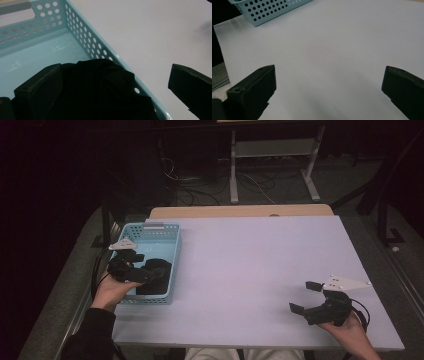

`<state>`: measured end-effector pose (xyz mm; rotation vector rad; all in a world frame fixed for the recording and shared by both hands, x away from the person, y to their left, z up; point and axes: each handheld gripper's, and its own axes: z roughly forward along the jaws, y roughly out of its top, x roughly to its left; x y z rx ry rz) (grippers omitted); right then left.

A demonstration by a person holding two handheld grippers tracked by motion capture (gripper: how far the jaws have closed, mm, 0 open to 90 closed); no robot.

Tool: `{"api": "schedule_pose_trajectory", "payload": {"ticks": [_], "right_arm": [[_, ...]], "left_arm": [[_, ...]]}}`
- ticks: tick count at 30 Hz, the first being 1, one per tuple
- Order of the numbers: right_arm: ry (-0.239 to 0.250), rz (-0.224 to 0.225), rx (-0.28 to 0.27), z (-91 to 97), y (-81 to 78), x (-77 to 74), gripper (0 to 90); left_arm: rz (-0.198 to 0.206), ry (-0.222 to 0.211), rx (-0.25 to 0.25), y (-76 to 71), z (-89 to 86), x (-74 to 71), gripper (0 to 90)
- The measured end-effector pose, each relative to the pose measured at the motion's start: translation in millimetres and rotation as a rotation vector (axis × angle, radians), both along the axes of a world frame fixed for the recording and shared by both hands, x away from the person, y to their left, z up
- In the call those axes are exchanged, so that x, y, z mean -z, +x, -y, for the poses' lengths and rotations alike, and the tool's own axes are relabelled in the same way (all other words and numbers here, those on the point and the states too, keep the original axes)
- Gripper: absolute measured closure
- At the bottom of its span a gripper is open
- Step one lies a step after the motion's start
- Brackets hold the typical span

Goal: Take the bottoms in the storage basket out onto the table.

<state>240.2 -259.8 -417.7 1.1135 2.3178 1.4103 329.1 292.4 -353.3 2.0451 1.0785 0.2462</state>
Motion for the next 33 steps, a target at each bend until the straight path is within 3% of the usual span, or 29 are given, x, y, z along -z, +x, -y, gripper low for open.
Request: {"api": "schedule_pose_trajectory", "payload": {"ticks": [13, 23, 32, 33], "right_arm": [[-0.001, -0.003, -0.001, -0.2, 0.1, 0.4, 0.0], [-0.004, -0.004, -0.001, -0.4, 0.1, 0.5, 0.0], [-0.005, -0.006, -0.001, -0.5, 0.2, 0.6, 0.0], [-0.007, -0.008, -0.001, -0.8, 0.1, 0.7, 0.0]], "left_arm": [[-0.083, 0.027, -0.007, 9.2, -8.7, 13.1, 0.0], [-0.117, 0.057, 0.014, 13.8, -7.7, 14.7, 0.0], [-0.182, 0.105, 0.018, 20.9, -9.0, 21.3, 0.0], [-0.203, 0.109, 0.018, 23.1, -9.3, 22.7, 0.0]]}}
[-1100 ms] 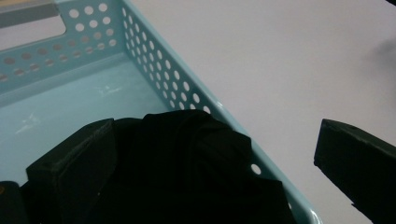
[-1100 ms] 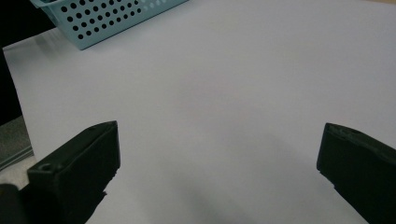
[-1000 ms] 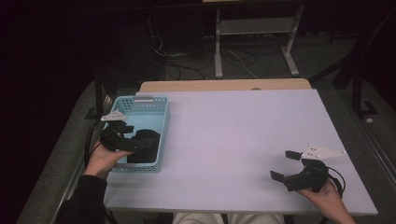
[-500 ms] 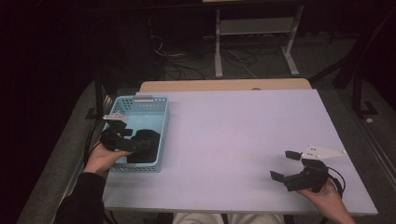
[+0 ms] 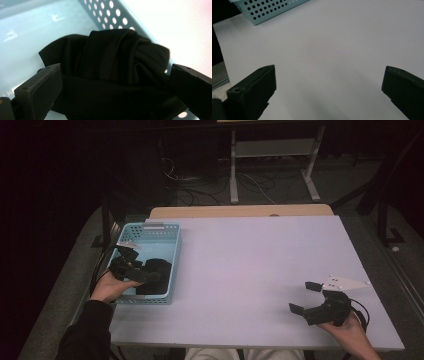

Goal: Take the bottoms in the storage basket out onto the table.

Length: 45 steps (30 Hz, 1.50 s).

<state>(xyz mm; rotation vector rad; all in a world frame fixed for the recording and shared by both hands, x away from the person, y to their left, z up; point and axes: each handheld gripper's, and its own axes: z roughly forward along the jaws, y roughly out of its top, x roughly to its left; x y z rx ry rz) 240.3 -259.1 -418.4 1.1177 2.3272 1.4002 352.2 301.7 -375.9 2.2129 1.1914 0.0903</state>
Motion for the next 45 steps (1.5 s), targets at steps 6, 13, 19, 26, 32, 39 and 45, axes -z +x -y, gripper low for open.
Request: {"api": "schedule_pose_trajectory", "payload": {"ticks": [6, 13, 19, 26, 32, 39, 45], "right_arm": [[-0.001, 0.001, 0.001, 0.1, -0.1, -0.1, 0.0], [-0.002, 0.000, 0.001, 0.2, -0.2, -0.1, 0.0], [-0.003, 0.001, 0.002, 0.2, -0.3, -0.1, 0.0], [-0.004, 0.001, 0.002, -0.1, -0.5, -0.1, 0.0], [-0.004, 0.001, 0.001, -0.1, -0.7, -0.2, 0.0], [-0.006, 0.001, -0.001, -0.4, -0.6, 0.0, 0.0], [-0.007, 0.001, -0.001, -0.5, -0.6, 0.1, 0.0]], "left_arm": [[-0.050, 0.037, 0.022, 6.5, 1.0, 2.4, 0.0], [-0.098, 0.080, 0.053, 14.1, 2.7, 7.9, 0.0], [-0.148, 0.111, 0.065, 21.6, 5.2, 13.5, 0.0], [-0.213, 0.152, 0.089, 29.5, 6.9, 19.7, 0.2], [-0.233, 0.171, 0.100, 34.6, 9.3, 22.6, 1.6], [-0.254, 0.157, 0.112, 38.4, 8.8, 27.8, 7.3], [-0.270, 0.151, 0.113, 40.4, 6.0, 30.5, 13.7]]}}
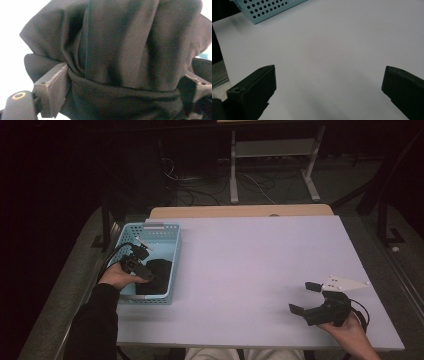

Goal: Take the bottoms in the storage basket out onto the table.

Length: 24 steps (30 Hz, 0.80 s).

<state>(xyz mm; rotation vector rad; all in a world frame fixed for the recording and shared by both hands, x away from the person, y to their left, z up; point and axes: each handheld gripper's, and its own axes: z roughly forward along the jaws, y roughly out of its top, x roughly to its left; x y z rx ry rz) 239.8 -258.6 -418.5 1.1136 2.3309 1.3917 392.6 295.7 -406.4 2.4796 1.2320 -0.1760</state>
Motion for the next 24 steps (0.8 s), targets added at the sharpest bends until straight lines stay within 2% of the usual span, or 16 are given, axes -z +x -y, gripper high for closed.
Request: {"api": "schedule_pose_trajectory", "payload": {"ticks": [7, 11, 19, 24], "right_arm": [[-0.001, 0.001, -0.001, 0.0, 0.1, 0.0, 0.0], [-0.001, 0.000, -0.001, -0.2, 0.1, 0.1, 0.0], [-0.002, 0.000, 0.000, -0.2, 0.2, 0.1, 0.0], [-0.001, 0.001, 0.004, 0.2, -0.1, -0.3, 0.0]], "left_arm": [[-0.005, 0.000, 0.002, 0.2, 0.1, 1.1, 18.4], [0.009, 0.017, 0.007, -1.2, 1.1, -0.1, 28.9], [0.033, 0.011, 0.023, -2.1, 2.9, 0.3, 50.1], [0.023, -0.001, 0.004, -0.6, 1.7, -1.7, 63.1]]}}
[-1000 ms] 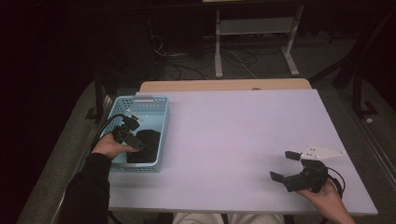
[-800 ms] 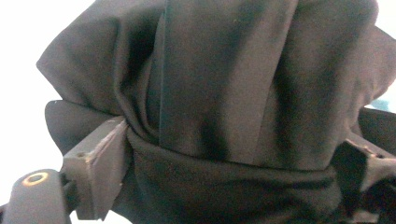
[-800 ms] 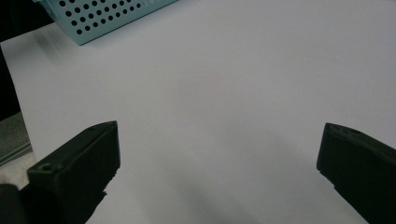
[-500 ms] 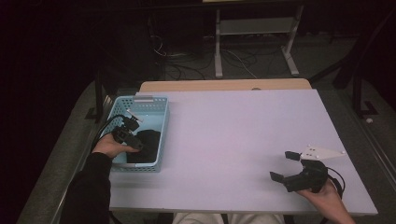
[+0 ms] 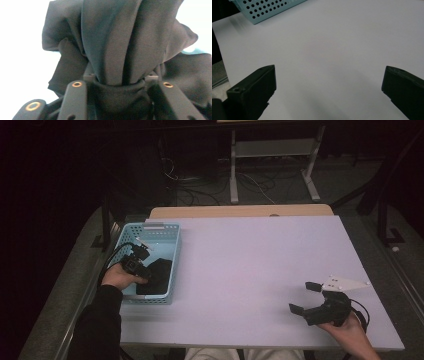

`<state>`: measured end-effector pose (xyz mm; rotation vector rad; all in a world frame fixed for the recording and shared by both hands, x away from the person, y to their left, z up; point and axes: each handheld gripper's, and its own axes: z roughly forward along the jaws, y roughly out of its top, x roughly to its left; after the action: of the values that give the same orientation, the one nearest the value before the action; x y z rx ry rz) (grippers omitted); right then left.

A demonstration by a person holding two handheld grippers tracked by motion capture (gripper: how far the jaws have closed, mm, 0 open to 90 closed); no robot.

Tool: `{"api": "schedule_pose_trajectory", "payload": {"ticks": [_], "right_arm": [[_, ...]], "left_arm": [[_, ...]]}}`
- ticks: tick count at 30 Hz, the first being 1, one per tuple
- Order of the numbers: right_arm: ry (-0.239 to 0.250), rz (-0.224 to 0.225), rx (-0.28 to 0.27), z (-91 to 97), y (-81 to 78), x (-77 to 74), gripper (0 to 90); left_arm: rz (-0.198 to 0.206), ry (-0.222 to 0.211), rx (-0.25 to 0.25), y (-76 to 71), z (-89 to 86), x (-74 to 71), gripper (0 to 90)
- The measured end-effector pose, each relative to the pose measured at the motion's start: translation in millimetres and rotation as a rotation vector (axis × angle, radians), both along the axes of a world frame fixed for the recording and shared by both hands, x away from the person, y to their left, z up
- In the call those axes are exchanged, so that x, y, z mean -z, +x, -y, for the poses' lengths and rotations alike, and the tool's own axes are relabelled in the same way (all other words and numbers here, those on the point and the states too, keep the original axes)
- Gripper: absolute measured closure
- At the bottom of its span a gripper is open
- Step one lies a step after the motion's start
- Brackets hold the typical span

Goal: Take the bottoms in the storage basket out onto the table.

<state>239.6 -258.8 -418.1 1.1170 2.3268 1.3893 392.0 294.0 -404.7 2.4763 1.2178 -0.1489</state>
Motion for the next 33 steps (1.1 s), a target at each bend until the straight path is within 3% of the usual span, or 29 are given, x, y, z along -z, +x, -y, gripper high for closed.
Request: {"api": "schedule_pose_trajectory", "payload": {"ticks": [3, 9, 12, 18, 26, 33], "right_arm": [[0.001, 0.002, 0.001, 0.4, 0.3, 0.1, 0.0], [0.003, 0.000, 0.002, 0.5, 0.2, 0.2, 0.0], [0.003, -0.001, -0.001, 0.2, 0.3, 0.4, 0.0], [0.004, 0.001, 0.001, 0.7, 0.4, 0.3, 0.0], [0.005, 0.005, 0.008, 1.4, 0.5, 0.2, 0.0], [0.006, 0.005, 0.008, 1.5, 0.4, 0.1, 0.0]], "left_arm": [[0.006, 0.008, 0.013, 0.7, -0.7, -3.4, 66.9], [0.006, -0.010, -0.024, -0.3, -4.2, -8.3, 68.9], [0.046, -0.015, -0.037, -5.0, -4.5, -19.4, 69.2], [0.061, -0.034, -0.038, -9.6, -5.6, -34.4, 69.3], [0.099, -0.039, -0.081, -13.1, -4.2, -60.4, 69.2], [0.118, -0.101, -0.140, -10.9, -14.7, -80.9, 69.2]]}}
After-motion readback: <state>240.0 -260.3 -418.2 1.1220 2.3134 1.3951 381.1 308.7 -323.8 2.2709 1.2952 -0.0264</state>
